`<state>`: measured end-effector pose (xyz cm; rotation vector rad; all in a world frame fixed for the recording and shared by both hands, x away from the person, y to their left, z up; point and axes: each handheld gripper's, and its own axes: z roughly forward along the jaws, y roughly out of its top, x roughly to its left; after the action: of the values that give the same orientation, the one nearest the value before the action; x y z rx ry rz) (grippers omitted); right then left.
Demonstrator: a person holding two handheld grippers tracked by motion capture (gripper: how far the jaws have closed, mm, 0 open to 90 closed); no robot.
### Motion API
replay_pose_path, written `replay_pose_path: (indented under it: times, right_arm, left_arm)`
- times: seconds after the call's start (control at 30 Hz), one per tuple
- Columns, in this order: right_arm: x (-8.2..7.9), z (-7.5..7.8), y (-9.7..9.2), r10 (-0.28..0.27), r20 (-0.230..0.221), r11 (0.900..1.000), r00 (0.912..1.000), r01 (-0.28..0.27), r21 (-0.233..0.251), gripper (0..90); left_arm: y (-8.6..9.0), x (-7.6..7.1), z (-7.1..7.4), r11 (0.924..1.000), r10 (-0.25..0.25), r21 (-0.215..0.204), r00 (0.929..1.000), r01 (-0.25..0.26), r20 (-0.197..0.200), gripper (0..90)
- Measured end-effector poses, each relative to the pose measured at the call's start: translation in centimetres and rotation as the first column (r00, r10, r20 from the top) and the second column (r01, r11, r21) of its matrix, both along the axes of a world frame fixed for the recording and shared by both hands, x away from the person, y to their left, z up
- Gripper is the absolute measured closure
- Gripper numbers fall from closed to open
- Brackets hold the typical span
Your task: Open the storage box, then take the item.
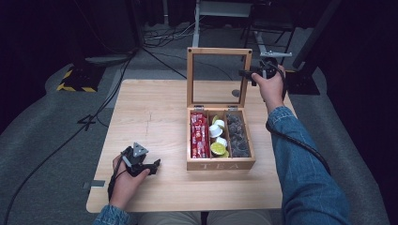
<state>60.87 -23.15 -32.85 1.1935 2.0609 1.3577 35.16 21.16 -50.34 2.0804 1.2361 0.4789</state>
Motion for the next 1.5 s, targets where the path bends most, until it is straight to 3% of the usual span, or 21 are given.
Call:
replay_pose_path:
  times: [0.27,0.63,1.0,1.2,1.5]
  right_arm:
    - [-0.4,0.1,-0.4,-0.006,-0.007,0.9999,1.0000,0.006,-0.015,40.3]
    - [-2.1,1.1,-1.4,-0.009,0.003,0.9999,1.0000,0.009,0.015,38.3]
    - [-6.6,2.8,-0.5,0.087,0.035,0.9958,0.9956,-0.087,0.027,39.1]
    - [-9.9,2.9,1.0,0.179,0.063,0.9824,0.9819,-0.181,0.044,36.9]
    - [-12.9,2.1,2.7,0.242,0.047,0.9686,0.9692,-0.244,0.048,32.8]
  left_arm:
    - [0.0,0.2,0.0,1.0000,0.003,-0.002,1.0000,-0.003,0.001,22.5]
    - [0.0,0.5,0.0,1.0000,-0.005,0.003,1.0000,0.005,-0.006,21.0]
    - [-0.2,1.1,0.0,1.0000,-0.008,0.005,1.0000,0.008,-0.004,19.6]
    - [-0.4,1.3,0.0,0.9999,-0.013,0.004,0.9999,0.013,-0.002,19.0]
    - [-0.4,1.3,0.0,0.9999,-0.016,0.004,0.9998,0.016,-0.007,17.1]
